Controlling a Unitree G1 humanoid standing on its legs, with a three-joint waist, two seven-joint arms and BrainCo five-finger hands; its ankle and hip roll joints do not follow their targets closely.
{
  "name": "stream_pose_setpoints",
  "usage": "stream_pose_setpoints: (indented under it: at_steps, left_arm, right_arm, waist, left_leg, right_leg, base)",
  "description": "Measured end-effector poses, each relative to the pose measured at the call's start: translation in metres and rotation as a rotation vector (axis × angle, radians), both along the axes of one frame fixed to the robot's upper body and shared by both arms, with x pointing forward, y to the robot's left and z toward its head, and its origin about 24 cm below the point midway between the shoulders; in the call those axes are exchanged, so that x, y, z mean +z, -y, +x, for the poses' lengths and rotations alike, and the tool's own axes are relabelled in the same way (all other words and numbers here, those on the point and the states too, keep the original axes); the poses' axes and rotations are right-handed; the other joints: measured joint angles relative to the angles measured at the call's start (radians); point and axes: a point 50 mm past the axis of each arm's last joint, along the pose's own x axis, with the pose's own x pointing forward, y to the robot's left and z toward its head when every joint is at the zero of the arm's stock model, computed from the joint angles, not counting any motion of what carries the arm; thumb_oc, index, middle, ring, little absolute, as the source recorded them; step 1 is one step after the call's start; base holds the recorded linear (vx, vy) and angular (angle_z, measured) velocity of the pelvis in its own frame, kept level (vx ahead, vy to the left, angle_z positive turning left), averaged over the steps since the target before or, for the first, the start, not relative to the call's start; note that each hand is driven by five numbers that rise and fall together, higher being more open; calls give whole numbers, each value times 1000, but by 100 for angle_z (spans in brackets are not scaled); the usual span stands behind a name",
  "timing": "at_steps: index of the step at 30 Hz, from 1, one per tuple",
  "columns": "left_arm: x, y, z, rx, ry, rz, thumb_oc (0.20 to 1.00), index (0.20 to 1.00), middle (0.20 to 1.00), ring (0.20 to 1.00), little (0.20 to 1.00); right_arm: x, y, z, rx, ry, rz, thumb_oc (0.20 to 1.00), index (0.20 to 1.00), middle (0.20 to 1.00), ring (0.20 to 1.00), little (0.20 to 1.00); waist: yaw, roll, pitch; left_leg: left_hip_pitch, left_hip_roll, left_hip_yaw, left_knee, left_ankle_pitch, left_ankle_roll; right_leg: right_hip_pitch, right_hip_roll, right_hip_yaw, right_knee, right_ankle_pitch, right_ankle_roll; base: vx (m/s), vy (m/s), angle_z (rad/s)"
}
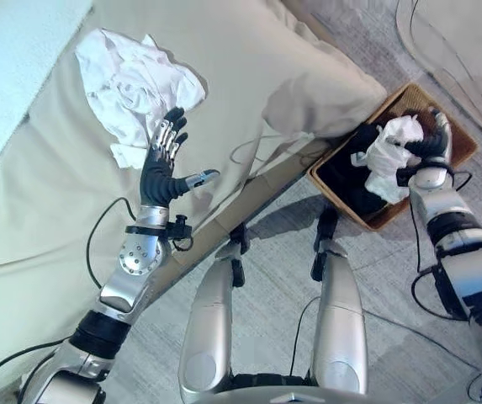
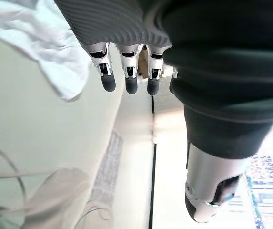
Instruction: Pick up clothes into the bucket
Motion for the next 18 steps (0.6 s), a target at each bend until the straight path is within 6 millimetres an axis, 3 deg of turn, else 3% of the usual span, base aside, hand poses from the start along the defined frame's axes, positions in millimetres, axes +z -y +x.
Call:
stream_pose_setpoints:
  at_steps: [1, 4, 6, 10, 14, 17, 18]
  left_arm:
    - [-6, -5, 3, 29, -28, -9, 1000, 1000, 1000, 1000, 1000]
    - [-17, -15, 4, 79, -68, -15, 1000, 1000, 1000, 1000, 1000]
    - [-30, -18, 6, 104, -121, -16, 1000, 1000, 1000, 1000, 1000]
    - [-59, -21, 2, 150, -225, -4, 1000, 1000, 1000, 1000, 1000]
    - [-81, -27, -3, 192, -309, 78, 1000, 1000, 1000, 1000, 1000]
    - [-97, -31, -9, 228, -370, 148, 1000, 1000, 1000, 1000, 1000]
    - [-102, -31, -11, 241, -385, 181, 1000, 1000, 1000, 1000, 1000]
  right_arm:
    - [-16, -5, -4, 17, -30, 22, 1000, 1000, 1000, 1000, 1000]
    - [-29, -25, -9, 98, 18, 79, 1000, 1000, 1000, 1000, 1000]
    - [-48, -42, -20, 164, 20, 119, 1000, 1000, 1000, 1000, 1000]
    - [-95, -72, -56, 220, 25, 313, 1000, 1000, 1000, 1000, 1000]
    - [-121, -83, -85, 227, 10, 450, 1000, 1000, 1000, 1000, 1000]
    - [-128, -95, -95, 257, 18, 536, 1000, 1000, 1000, 1000, 1000]
    - [-130, -99, -96, 281, 12, 563, 1000, 1000, 1000, 1000, 1000]
  waist:
    - [-4, -3, -15]
    - [-24, -8, -25]
    - [-22, -13, -27]
    - [-21, -36, -74]
    - [-19, -47, -102]
    - [-10, -57, -155]
    - [10, -59, -163]
  left_leg:
    - [24, 2, -14, -7, 0, 0]
    - [64, 8, -28, -29, 5, -6]
    - [124, 14, -33, -48, 5, -7]
    - [225, 21, -68, -127, 20, -27]
    - [304, 20, -107, -167, 30, -33]
    - [327, 18, -128, -184, 31, -32]
    - [356, 15, -140, -193, 33, -34]
  right_leg:
    - [28, 1, -9, -6, -1, 0]
    - [82, 6, -33, -25, -6, 6]
    - [145, 15, -48, -46, -7, 6]
    - [263, 25, -93, -98, -17, 17]
    - [379, 26, -147, -149, -18, 18]
    - [426, 27, -178, -181, -17, 20]
    - [473, 28, -196, -205, -15, 23]
  base:
    - [63, -41, 11]
    - [95, -69, 13]
    - [129, -84, 5]
    - [138, -41, 18]
    - [123, 8, 30]
    - [151, 25, 32]
    - [89, 38, 28]
